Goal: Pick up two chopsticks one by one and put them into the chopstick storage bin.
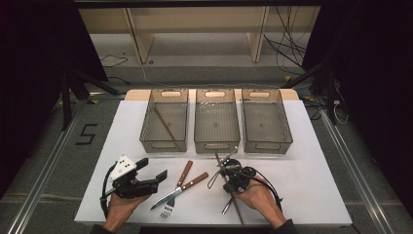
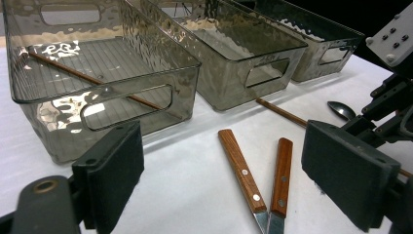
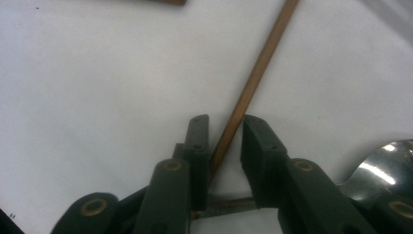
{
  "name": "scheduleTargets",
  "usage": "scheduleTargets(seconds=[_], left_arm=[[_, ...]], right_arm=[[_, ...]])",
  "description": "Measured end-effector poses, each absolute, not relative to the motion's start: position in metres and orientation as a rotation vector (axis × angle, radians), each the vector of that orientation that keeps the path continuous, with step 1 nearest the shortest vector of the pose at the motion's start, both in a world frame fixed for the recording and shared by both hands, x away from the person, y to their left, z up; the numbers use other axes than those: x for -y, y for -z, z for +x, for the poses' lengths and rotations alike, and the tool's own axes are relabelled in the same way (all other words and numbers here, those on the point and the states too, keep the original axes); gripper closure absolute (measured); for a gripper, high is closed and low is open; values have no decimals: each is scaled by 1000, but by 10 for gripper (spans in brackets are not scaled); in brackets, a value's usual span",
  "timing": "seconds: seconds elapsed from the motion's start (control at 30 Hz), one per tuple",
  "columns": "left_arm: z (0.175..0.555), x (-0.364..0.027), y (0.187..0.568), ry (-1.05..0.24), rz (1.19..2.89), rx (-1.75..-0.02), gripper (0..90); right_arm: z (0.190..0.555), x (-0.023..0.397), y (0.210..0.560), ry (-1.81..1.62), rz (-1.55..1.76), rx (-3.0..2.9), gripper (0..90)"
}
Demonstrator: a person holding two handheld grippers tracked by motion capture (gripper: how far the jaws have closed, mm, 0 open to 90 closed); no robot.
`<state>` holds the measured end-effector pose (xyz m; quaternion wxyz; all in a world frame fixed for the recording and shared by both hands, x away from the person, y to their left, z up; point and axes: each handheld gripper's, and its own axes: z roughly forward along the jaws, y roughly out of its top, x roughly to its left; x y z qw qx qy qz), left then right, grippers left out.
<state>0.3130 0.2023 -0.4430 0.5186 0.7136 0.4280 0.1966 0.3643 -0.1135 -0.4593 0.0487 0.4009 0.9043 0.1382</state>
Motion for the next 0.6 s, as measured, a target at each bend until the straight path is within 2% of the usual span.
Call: scheduleTargets(seconds=[0.37, 0.6], left_arm=[[313, -203, 443, -474, 1712, -1021, 151], [313, -203, 443, -474, 1711, -1020, 151]], right_arm=[[368, 118, 460, -440, 1265, -2736, 839], [368, 119, 460, -449, 1262, -2733, 852]])
